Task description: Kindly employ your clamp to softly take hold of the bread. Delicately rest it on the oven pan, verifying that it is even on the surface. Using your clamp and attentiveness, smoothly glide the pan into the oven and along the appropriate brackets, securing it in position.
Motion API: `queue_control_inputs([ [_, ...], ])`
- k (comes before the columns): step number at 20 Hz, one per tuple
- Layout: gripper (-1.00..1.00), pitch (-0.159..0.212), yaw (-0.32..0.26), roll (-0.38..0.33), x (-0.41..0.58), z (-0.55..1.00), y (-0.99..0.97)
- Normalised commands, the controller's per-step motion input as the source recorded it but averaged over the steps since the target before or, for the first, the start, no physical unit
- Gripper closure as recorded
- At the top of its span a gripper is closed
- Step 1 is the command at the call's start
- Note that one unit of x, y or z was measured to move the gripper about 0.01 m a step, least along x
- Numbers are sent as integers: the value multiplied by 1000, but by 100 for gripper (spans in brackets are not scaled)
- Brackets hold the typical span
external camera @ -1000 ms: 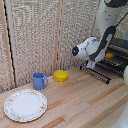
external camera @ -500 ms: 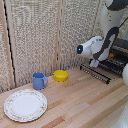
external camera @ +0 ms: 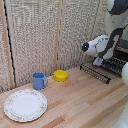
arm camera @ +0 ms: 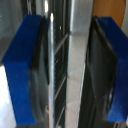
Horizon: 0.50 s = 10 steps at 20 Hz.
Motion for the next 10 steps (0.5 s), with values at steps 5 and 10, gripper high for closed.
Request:
queue_control_inputs([
  [5,-100,-61,-131,66,49,335,163],
  [10,-100,-27,-153,88,123,98,374],
])
